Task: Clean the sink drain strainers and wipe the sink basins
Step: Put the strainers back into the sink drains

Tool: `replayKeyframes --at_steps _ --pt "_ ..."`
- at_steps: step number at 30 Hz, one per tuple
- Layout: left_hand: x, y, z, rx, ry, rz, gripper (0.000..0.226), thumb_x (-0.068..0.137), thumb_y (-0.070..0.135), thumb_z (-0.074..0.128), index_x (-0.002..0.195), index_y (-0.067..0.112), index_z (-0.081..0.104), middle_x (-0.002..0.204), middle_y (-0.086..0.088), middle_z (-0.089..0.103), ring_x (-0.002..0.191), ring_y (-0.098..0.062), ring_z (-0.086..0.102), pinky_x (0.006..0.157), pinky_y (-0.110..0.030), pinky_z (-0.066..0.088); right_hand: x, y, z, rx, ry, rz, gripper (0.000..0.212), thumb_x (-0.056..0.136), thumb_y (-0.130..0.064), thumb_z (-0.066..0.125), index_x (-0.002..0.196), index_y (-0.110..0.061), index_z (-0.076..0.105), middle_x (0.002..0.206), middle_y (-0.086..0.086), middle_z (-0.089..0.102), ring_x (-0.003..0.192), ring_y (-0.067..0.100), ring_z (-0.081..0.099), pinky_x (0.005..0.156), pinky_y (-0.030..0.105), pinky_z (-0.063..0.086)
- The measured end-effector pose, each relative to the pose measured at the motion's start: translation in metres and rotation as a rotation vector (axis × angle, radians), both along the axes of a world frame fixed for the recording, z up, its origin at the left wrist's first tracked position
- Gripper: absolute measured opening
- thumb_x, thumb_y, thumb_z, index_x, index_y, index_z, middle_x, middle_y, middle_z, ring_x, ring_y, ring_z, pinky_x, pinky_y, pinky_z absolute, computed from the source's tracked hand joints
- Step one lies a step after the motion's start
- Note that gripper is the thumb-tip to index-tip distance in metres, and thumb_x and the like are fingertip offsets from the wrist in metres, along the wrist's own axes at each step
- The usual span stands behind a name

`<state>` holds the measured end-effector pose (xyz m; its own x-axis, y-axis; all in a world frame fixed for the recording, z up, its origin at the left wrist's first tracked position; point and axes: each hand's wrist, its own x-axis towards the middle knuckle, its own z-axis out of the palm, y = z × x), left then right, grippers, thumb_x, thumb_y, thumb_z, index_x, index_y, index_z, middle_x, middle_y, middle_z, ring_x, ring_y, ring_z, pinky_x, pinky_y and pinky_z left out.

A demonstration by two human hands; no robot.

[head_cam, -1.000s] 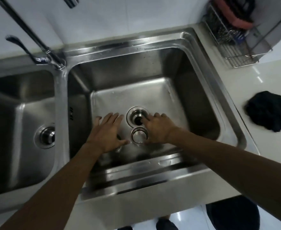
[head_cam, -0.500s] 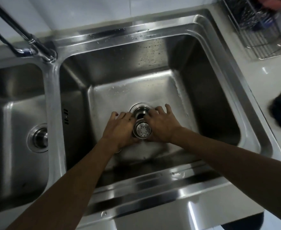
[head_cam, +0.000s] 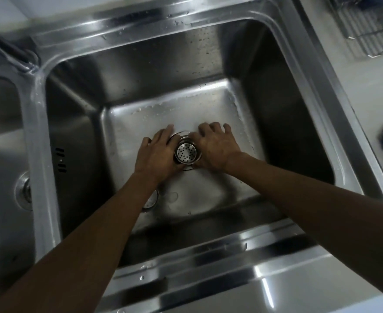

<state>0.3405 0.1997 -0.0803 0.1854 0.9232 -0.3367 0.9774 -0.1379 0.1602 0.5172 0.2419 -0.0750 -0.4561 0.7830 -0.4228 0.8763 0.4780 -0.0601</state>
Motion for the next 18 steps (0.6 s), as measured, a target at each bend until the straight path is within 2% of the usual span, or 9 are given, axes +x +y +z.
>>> replayKeyframes --at_steps 9,18 --pt "-0.004 -0.001 -0.006 -0.078 -0.037 0.052 0.099 0.086 0.067 0.068 0.164 0.024 0.024 0.174 -0.003 0.008 0.159 -0.023 0.013 0.121 -0.047 0.025 -0.005 0.003 -0.005 -0.060 0.050 -0.102 0.091 0.069 -0.060 0.081 0.147 -0.033 0.042 0.147 0.009 0.033 0.135 0.035 0.033 0.104 0.056 0.041" --pt "-0.008 -0.004 -0.012 -0.090 -0.011 0.018 0.103 0.088 0.072 0.060 0.166 0.023 0.014 0.175 -0.003 -0.001 0.160 -0.023 0.005 0.122 -0.049 0.022 -0.007 0.000 -0.003 -0.123 0.099 -0.179 0.092 0.070 -0.053 0.085 0.149 -0.037 0.040 0.152 0.007 0.026 0.142 0.035 0.024 0.106 0.060 0.040"
